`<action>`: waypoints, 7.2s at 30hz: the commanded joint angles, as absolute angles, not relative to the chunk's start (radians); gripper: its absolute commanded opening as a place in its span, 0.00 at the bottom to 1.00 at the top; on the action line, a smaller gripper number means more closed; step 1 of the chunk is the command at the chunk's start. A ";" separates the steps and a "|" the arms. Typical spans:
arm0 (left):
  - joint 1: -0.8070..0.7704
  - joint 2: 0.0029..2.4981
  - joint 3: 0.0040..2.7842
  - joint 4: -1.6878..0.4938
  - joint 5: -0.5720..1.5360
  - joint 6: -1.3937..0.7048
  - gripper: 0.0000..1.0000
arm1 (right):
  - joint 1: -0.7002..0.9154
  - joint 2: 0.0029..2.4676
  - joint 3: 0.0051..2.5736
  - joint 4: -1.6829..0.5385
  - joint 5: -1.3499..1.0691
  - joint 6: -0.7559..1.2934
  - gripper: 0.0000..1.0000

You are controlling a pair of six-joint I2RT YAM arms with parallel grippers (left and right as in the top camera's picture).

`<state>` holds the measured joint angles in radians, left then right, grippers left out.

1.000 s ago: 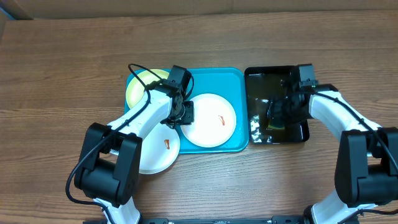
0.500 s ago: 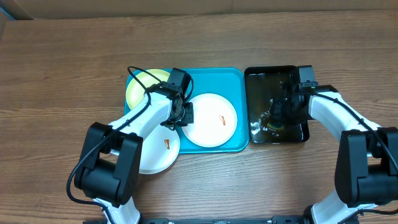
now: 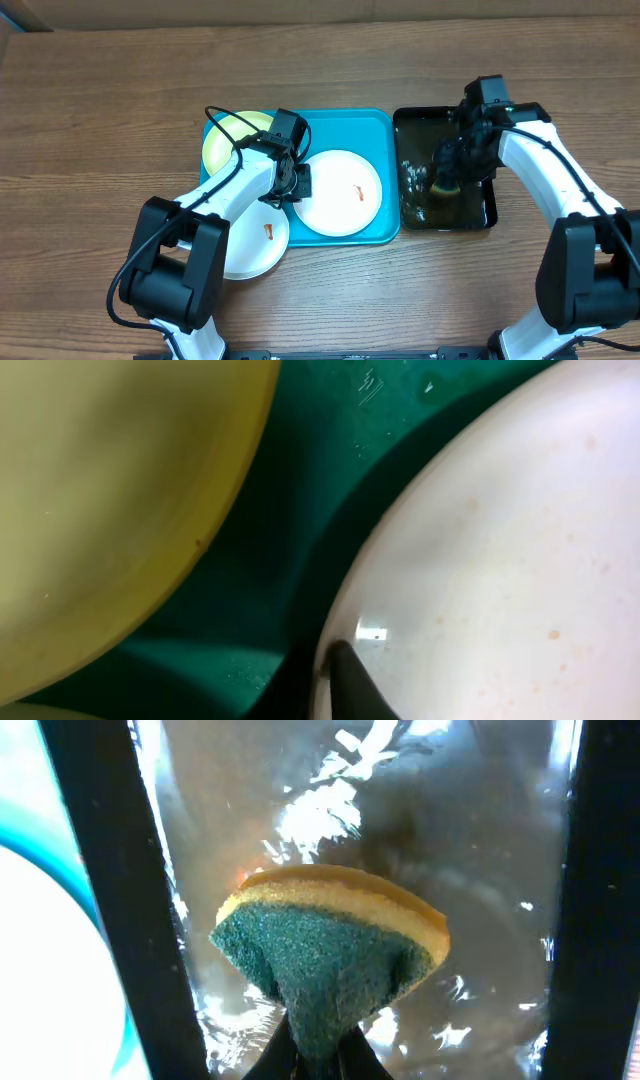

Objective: Clean dirty plates on tray and stack at the side
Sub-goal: 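Lift the sponge out of the water with the right gripper, then wipe the held white plate with the sponge in the right gripper, then return the sponge to the black tray and withdraw the right gripper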

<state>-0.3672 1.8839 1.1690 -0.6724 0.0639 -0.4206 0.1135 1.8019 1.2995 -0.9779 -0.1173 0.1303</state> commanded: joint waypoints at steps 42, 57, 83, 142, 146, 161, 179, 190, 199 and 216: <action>-0.373 1.892 1.158 -0.656 0.047 -0.443 0.07 | 0.361 1.782 1.517 -1.114 0.153 0.155 0.04; -0.373 1.892 1.158 -0.657 0.019 -0.503 0.04 | 0.563 1.805 1.456 -0.952 0.122 0.214 0.04; -0.373 1.892 1.158 -0.669 0.019 -0.502 0.04 | 0.590 1.825 1.095 -0.484 0.191 0.210 0.04; -0.373 1.892 1.158 -0.676 0.018 -0.494 0.12 | 0.064 1.783 1.106 -0.715 -0.109 0.081 0.04; -0.373 1.892 1.158 -0.672 0.018 -0.494 0.14 | 0.064 1.785 1.096 -0.707 -0.069 0.081 0.18; -0.373 1.892 1.158 -0.665 0.019 -0.494 0.09 | 0.064 1.785 0.992 -0.588 -0.072 0.081 0.55; -0.373 1.891 1.159 -0.661 0.020 -0.494 0.04 | 0.063 1.736 1.243 -0.753 -0.124 0.081 0.92; -0.373 1.885 1.286 -0.818 0.027 -0.479 0.04 | 0.036 1.730 1.409 -0.881 0.038 0.123 1.00; -0.369 1.885 1.460 -0.972 0.026 -0.426 0.04 | -0.072 1.730 1.409 -0.913 0.077 0.131 1.00; -0.357 1.885 1.662 -1.074 0.075 -0.363 0.04 | -0.152 1.730 1.409 -0.925 0.078 0.157 1.00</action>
